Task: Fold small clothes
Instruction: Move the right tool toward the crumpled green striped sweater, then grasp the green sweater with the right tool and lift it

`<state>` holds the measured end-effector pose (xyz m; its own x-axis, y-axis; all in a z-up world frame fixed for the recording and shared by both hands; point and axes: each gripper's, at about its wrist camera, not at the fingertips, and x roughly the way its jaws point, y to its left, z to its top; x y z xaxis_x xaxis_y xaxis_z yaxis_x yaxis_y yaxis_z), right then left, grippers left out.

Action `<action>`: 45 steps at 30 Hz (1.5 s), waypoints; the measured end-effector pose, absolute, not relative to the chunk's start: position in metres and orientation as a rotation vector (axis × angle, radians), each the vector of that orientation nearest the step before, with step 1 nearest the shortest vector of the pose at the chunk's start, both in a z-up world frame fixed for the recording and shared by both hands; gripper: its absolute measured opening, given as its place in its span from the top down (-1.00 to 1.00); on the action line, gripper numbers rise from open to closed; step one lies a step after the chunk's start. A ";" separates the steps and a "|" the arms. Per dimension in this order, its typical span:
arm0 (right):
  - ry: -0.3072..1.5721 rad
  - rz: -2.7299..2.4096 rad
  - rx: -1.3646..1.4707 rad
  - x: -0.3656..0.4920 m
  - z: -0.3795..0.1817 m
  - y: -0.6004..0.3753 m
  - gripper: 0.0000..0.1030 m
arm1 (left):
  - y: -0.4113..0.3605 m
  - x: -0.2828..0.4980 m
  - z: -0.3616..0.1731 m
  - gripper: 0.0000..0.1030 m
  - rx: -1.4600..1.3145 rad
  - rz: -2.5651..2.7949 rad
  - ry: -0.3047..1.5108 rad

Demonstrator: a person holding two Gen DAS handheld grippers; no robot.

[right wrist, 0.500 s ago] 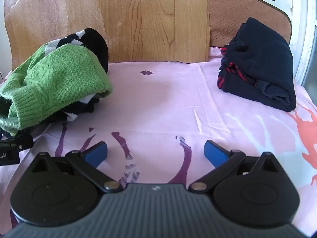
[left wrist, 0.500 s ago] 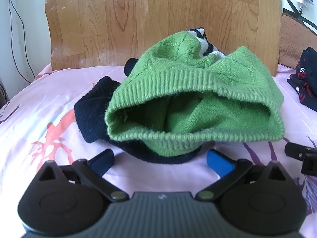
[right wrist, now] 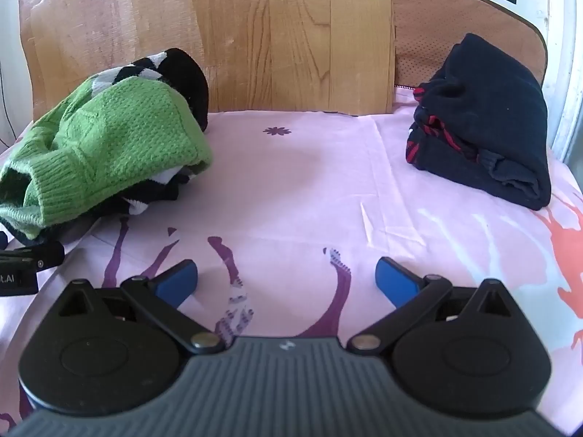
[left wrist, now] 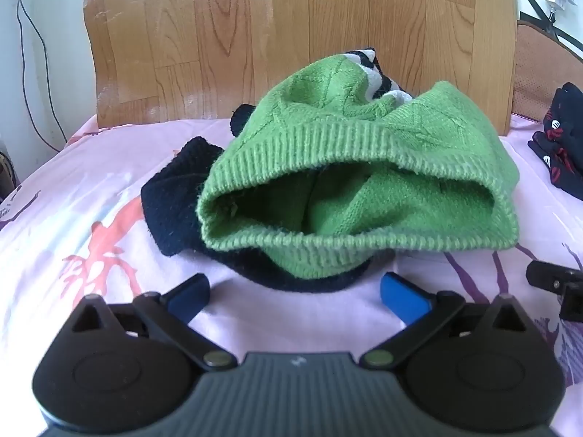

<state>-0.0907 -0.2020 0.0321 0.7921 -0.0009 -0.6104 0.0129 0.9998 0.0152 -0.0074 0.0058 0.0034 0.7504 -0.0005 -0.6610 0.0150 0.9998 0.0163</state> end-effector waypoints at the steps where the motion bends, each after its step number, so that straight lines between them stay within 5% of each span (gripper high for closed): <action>1: 0.656 -0.006 0.018 -0.092 0.032 -0.202 -1.00 | 0.006 -0.007 0.004 -1.00 0.022 -0.007 0.723; 10: 0.656 -0.003 0.016 -0.093 0.032 -0.203 -1.00 | 0.009 -0.012 0.006 -1.00 0.024 -0.008 0.716; 20: 0.639 0.009 0.052 -0.095 0.035 -0.209 -1.00 | 0.033 -0.057 0.021 -1.00 -0.020 -0.076 0.460; 22: 0.608 0.016 0.084 -0.100 0.037 -0.213 -0.91 | 0.040 -0.065 0.022 -1.00 -0.045 -0.052 0.426; 24: 0.545 0.025 0.113 -0.109 0.042 -0.217 -0.54 | 0.049 -0.068 0.023 -0.99 -0.076 -0.025 0.404; 36: 0.637 0.317 0.664 -0.034 0.070 -0.213 -0.51 | 0.051 -0.075 0.019 -0.99 -0.069 -0.051 0.367; 37: 0.659 0.320 0.651 -0.028 0.068 -0.207 -0.18 | 0.049 -0.075 0.019 -0.99 -0.069 -0.054 0.365; 38: 0.681 0.312 0.626 -0.023 0.068 -0.198 0.44 | 0.051 -0.074 0.019 -0.99 -0.075 -0.055 0.367; 41: 0.652 0.333 0.565 -0.030 0.080 -0.192 0.69 | 0.055 -0.073 0.019 -0.99 -0.116 -0.061 0.382; 45: 0.581 0.369 0.483 -0.071 0.098 -0.209 0.73 | 0.074 -0.068 0.019 -0.99 -0.236 -0.143 0.421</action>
<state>-0.0711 -0.2086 0.0984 0.7771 0.4588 -0.4307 -0.1947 0.8261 0.5288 -0.0676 0.0736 0.0189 0.9034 -0.1854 -0.3867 0.0884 0.9629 -0.2551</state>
